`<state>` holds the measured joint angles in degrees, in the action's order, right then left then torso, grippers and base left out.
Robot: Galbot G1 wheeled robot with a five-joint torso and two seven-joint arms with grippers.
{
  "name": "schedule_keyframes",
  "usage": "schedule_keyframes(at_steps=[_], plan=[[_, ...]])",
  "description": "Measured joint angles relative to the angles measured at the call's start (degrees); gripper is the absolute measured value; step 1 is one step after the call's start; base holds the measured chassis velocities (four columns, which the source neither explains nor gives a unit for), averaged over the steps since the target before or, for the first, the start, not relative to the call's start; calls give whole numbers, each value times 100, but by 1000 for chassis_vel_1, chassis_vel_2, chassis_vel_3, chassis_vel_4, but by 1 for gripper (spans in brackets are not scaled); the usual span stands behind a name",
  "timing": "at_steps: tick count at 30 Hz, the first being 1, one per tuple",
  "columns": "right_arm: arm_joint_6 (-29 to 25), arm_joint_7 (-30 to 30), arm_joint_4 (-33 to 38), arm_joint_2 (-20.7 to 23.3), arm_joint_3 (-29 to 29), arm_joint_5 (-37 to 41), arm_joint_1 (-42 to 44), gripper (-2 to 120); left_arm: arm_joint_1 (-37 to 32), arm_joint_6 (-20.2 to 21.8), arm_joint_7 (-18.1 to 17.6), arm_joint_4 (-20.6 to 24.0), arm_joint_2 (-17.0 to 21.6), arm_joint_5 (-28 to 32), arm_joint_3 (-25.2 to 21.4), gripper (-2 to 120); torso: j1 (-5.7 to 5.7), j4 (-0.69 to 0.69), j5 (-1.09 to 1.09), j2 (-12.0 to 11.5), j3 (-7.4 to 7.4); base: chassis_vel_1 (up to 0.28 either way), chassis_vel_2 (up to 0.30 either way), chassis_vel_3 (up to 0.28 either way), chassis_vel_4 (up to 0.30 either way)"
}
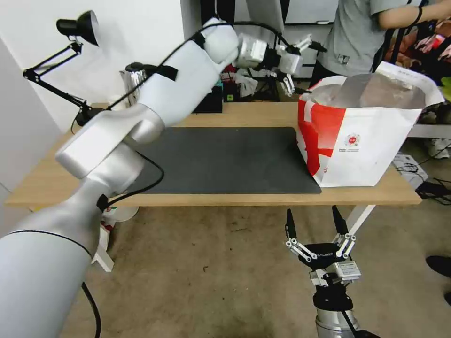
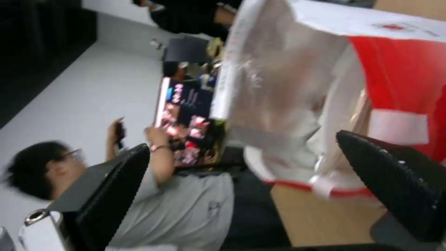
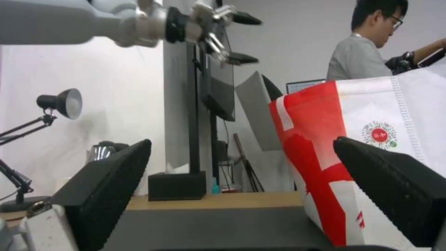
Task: Pick up the trash from the table and place it into the takeout bag.
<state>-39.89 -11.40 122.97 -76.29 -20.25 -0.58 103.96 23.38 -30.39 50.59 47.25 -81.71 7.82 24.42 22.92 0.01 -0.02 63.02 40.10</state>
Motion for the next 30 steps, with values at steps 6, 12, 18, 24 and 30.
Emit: schedule_keyframes(at_steps=[6, 12, 18, 24, 30], plan=[[0, 0, 0, 0, 0, 0, 0, 100, 59, 220, -134, 504, 598, 328, -153, 100, 0, 0, 0, 0, 0, 0, 0, 0, 0], [0, 0, 0, 0, 0, 0, 0, 100, 23, 464, -447, 1068, 1199, 686, -244, 100, 0, -1, 2, 0, 0, 0, 0, 0, 0], [0, 0, 0, 0, 0, 0, 0, 100, -215, 882, -1102, 1882, 2092, 1174, -453, 100, 0, -3, 2, 0, 0, 0, 0, 0, 0], [0, 0, 0, 1, 0, 0, 0, 100, -698, 1273, -1747, 2818, 3223, 1566, -813, 100, 0, 4, -4, 0, 0, 0, 0, 0, 0], [0, 0, 0, 1, 0, -1, 0, 100, -1480, 1498, -2200, 3675, 4035, 1807, -1594, 100, 0, -1, 2, 2, -1, 0, 0, 0, 0]])
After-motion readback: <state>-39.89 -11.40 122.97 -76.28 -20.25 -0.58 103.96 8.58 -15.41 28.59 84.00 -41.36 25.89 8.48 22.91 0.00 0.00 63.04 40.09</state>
